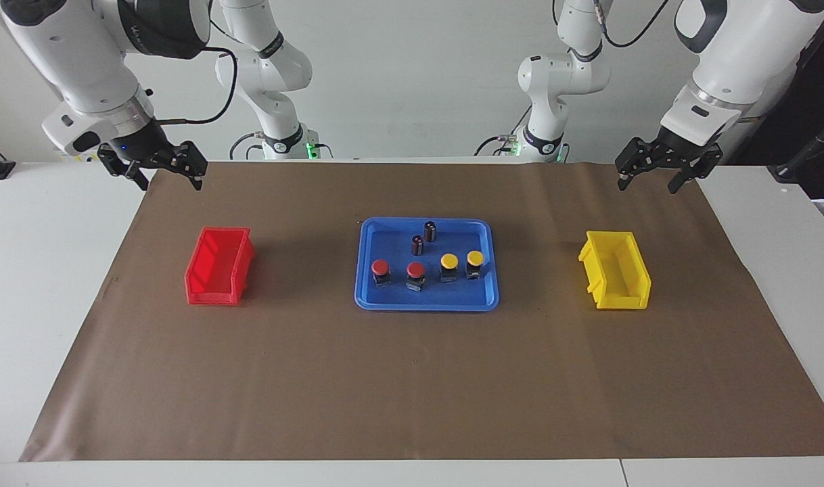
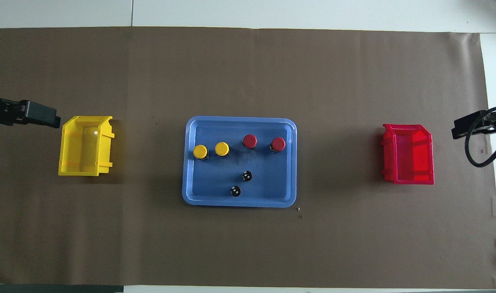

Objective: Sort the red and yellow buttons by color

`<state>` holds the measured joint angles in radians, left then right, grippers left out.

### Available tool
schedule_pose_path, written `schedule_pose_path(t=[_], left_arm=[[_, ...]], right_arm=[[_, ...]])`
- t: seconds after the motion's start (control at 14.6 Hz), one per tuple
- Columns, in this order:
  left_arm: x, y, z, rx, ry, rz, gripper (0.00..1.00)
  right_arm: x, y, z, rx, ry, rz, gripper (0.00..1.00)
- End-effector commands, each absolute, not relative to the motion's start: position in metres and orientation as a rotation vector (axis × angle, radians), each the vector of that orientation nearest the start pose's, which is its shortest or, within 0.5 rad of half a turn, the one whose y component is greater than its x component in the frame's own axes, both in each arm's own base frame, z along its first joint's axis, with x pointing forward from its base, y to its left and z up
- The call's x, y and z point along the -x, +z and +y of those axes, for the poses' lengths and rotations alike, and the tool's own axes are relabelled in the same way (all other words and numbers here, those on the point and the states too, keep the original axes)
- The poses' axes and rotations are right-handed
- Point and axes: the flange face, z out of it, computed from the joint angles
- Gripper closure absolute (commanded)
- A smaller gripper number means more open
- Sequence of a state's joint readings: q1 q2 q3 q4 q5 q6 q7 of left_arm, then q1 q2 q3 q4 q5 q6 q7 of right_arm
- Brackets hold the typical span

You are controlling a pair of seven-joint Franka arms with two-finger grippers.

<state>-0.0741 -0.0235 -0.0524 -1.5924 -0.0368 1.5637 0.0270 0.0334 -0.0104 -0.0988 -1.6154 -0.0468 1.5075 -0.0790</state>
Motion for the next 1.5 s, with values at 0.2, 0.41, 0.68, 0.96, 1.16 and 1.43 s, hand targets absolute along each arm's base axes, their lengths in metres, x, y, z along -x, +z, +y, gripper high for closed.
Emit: schedule_pose_path(t=[0.2, 0.41, 0.68, 0.96, 1.16, 1.43], left_arm=[[-0.537, 0.626, -0.072, 3.177, 0.018, 0.244, 0.00], [-0.537, 0.626, -0.071, 3.177, 0.018, 0.242, 0.00], [-0.537, 0.626, -0.072, 3.177, 0.018, 0.244, 0.00], [-0.537, 0.626, -0.072, 3.177, 0.018, 0.244, 0.00], [-0.537, 0.626, -0.072, 3.177, 0.018, 0.244, 0.00], [-0.537, 0.626, -0.072, 3.177, 0.018, 0.244, 0.00]], right_arm=[[-0.540, 0.605, -0.040, 3.168, 0.137, 0.000, 0.00], [-0.539, 0.605, -0.040, 3.167, 0.144, -0.014, 0.00], [-0.542, 0.606, -0.041, 3.164, 0.118, -0.146, 0.00], [-0.570, 0.617, 0.019, 3.170, 0.044, -0.158, 0.00], [-0.602, 0.593, 0.089, 3.129, 0.057, -0.073, 0.00], [-0.631, 0.554, 0.205, 3.083, -0.118, 0.106, 0.00]])
